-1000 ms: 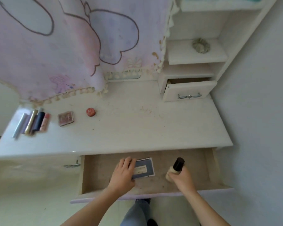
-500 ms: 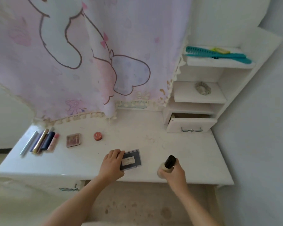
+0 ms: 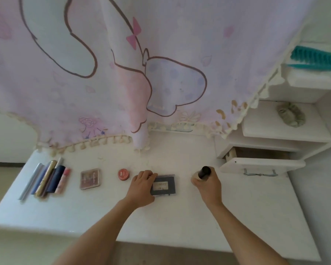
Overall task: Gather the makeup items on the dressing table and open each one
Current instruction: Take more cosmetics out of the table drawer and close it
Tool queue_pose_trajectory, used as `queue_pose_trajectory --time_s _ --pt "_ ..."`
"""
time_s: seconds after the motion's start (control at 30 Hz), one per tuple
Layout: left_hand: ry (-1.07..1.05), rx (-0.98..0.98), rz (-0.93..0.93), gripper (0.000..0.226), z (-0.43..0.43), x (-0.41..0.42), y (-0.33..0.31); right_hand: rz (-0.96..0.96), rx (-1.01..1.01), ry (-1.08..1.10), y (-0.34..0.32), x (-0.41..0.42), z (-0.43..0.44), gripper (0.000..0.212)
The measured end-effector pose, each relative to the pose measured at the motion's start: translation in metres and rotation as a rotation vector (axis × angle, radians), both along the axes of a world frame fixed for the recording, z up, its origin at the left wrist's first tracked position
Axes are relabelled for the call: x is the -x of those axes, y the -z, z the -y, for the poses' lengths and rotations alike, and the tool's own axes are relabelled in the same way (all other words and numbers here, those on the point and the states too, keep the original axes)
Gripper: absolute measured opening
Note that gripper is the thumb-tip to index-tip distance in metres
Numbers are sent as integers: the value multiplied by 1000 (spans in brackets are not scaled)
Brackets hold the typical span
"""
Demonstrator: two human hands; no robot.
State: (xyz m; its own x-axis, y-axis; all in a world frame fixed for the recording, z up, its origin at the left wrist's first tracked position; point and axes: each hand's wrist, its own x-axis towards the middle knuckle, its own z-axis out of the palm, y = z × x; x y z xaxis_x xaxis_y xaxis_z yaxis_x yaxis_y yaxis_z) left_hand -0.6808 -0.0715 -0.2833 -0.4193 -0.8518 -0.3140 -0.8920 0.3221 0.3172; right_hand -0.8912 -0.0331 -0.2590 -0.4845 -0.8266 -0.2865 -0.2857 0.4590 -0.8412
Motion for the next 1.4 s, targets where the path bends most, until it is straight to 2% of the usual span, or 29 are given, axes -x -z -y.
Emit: queue_pose_trajectory --time_s 0.23,0.4,0.43,0.5,0.53,0.77,0.9,1.07,1.23,1.4 --pt "17 -23 -10 70 0 -6 6 -70 3 -25 3 2 12 13" --pt "-23 -17 3 73 -12 -6 1 -120 -69 -54 1 6 10 14" --pt "-48 1 -23 70 -16 -6 -1 -132 -83 -88 1 8 5 21" --pt "-108 57 -103 64 -28 -5 -6 -177 -115 -157 -3 13 -12 58" --pt "-133 97 -142 60 -35 -5 -9 -200 -124 -172 -7 13 -22 68" --pt "-201 266 -237 40 -98 -8 -18 -222 -72 -179 -23 23 -96 59" --pt "-230 176 -220 41 -158 -6 -19 -246 -49 -181 -25 32 -153 57" --pt "-159 55 -97 41 -240 -6 -1 -200 -148 -243 3 31 -237 54" --pt "-61 -106 72 45 -288 -14 28 -324 -371 -411 44 26 -308 51" --pt "10 -171 172 45 -300 -18 46 -427 -403 -502 61 26 -332 51"
